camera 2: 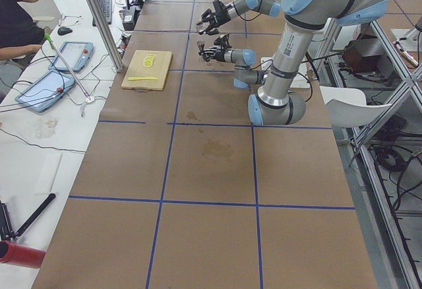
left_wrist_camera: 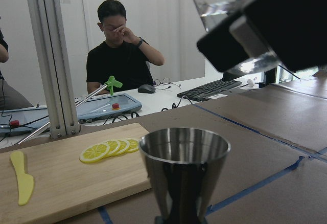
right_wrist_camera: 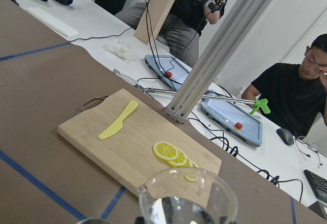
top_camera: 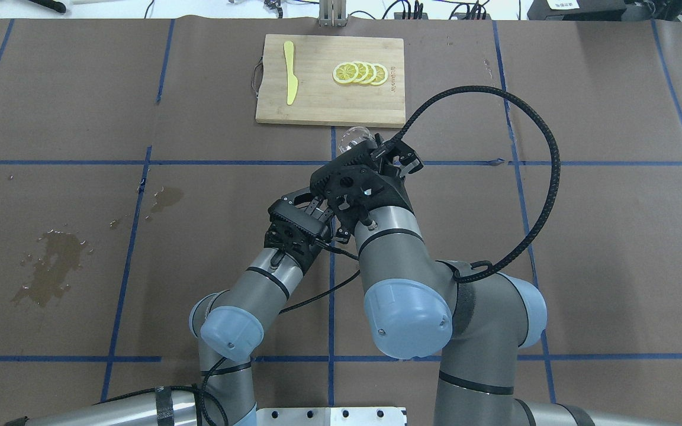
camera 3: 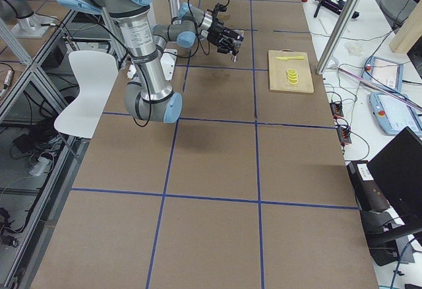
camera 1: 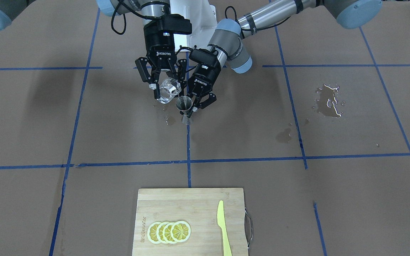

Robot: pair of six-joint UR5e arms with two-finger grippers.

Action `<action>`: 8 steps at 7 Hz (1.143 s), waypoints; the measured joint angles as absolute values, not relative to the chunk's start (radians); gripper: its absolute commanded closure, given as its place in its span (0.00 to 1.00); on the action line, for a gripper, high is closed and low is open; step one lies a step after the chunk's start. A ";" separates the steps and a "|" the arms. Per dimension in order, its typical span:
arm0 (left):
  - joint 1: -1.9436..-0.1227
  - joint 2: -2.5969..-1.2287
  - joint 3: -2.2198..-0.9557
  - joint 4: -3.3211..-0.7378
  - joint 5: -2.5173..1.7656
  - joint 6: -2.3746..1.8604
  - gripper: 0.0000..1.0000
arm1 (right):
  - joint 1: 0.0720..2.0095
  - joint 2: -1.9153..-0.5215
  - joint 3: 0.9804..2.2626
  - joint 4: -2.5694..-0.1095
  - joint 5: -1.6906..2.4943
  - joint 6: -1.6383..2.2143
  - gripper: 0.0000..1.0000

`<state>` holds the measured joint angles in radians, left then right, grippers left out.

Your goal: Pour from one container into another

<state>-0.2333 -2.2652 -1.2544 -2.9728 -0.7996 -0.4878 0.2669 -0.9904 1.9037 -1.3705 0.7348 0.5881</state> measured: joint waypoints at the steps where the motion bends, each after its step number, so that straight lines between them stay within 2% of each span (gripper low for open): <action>1: -0.233 -2.269 -1.252 -2.973 -0.800 -0.488 1.00 | 0.267 -0.989 1.904 -1.375 0.735 0.568 1.00; 8: -0.233 -2.273 -1.252 -2.973 -0.801 -0.488 1.00 | 0.267 -0.978 1.909 -1.451 0.738 0.371 1.00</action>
<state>-0.2332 -2.2733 -1.2521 -2.9729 -0.8007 -0.4878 0.2669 -0.9778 1.9092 -1.4512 0.7378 0.3711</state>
